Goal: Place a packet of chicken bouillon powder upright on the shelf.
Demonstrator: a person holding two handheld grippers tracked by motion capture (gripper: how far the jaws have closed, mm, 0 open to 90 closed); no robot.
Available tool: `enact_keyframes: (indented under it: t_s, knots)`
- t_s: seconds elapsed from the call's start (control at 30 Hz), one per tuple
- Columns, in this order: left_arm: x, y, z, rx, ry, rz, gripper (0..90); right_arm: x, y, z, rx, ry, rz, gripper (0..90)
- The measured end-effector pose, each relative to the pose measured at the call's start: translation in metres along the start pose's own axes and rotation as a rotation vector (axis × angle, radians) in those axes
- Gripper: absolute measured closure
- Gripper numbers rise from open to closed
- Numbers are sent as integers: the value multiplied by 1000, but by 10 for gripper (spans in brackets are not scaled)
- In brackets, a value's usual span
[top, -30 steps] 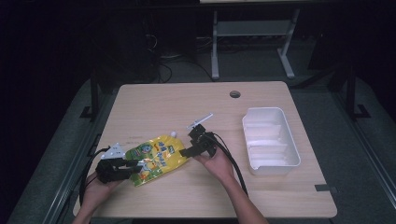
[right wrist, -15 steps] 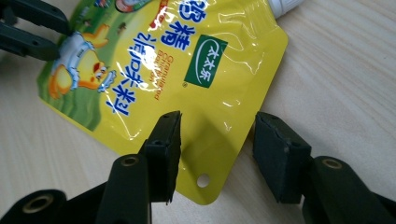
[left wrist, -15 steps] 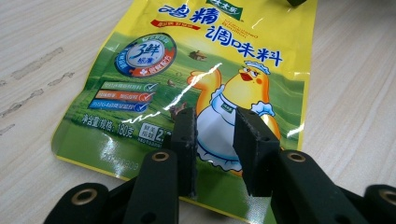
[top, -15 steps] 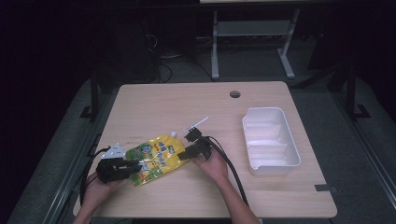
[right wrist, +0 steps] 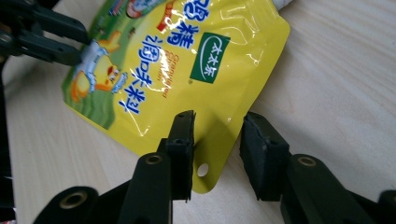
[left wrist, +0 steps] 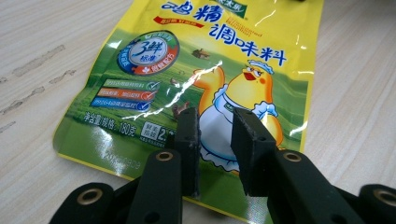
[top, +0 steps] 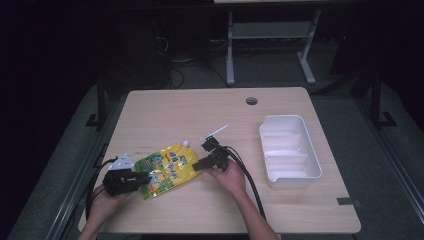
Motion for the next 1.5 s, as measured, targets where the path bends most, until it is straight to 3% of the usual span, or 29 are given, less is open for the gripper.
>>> enact_keyframes:
  t_s: [0.2, 0.33, 0.63, 0.73, 0.9, 1.1, 1.3, 1.5]
  knots:
    - [-1, 0, 2, -9, -24, -4, 725, 4, -3, 6, 57, 34, -42, 689]
    - [-1, 0, 2, -10, -25, -4, 726, 2, 3, 7, 74, 49, -40, 687]
    - [-1, 0, 2, -6, -18, -2, 728, -2, 18, 6, 65, 105, -49, 689]
    - [-1, 1, 1, -4, -11, -1, 727, -3, 23, 4, 36, 123, -68, 735]
    - [-1, 0, 1, -12, -20, -3, 720, -1, 22, 4, 46, 141, -89, 824]
    - [1, -2, 3, -40, -47, -18, 669, 4, 15, 9, 63, 103, -123, 893]
    - [9, -9, 2, -35, -54, -86, 616, 9, 1, 12, 73, 51, -132, 896]
    - [10, -9, 1, -41, -56, -96, 545, 14, -16, 19, 81, -9, -152, 896]
Point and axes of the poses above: each handheld gripper's, and its own axes: y roughly forward along the jaws, x roughly out of its top, z roughly to its left, the point moved 3 cm from there along y, roughly forward along the jaws, and after that the axes turned 15 degrees about -z, right-handed, at the moved point
